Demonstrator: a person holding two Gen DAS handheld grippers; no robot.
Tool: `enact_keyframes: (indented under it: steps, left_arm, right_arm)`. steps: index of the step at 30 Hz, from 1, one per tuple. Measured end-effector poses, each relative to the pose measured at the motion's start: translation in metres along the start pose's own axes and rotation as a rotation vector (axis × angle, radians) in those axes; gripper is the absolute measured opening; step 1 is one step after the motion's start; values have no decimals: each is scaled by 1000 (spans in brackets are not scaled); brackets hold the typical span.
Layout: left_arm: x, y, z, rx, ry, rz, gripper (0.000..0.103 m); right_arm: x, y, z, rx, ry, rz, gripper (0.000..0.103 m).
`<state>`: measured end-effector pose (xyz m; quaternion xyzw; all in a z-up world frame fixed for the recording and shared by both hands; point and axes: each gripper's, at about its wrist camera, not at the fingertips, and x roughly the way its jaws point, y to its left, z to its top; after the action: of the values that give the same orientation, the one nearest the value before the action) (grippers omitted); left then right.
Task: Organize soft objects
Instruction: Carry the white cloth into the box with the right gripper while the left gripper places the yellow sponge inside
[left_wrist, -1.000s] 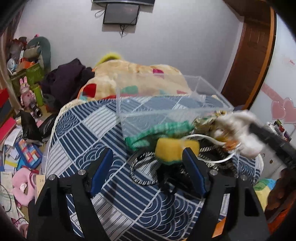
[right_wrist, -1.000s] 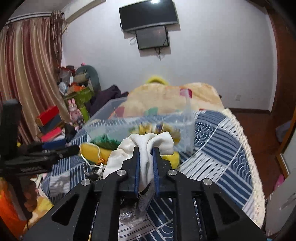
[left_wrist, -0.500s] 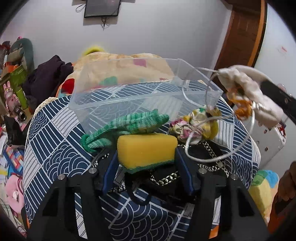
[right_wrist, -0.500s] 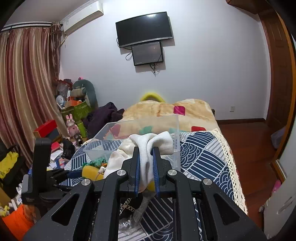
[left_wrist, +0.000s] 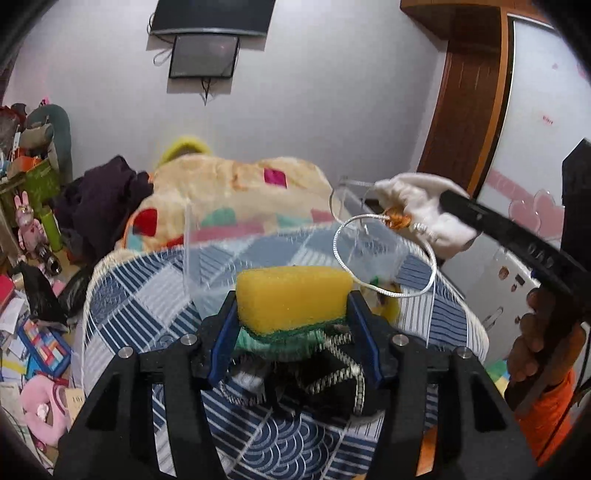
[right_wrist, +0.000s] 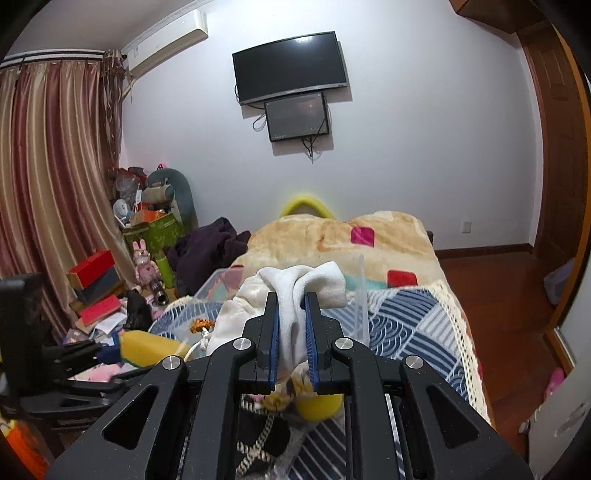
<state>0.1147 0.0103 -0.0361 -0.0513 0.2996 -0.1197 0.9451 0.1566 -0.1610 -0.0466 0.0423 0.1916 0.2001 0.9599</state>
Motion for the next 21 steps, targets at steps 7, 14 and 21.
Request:
enact_keyframes:
  steps: [7, 14, 21]
  left_arm:
    - [22, 11, 33, -3, -21, 67, 57]
    - [72, 27, 39, -28, 69, 88, 57]
    - [110, 34, 32, -38, 152, 79, 57]
  right_arm:
    - [22, 1, 13, -11, 12, -18, 11]
    - [65, 5, -1, -33, 116, -49, 11]
    - [90, 3, -15, -46, 209, -59, 11]
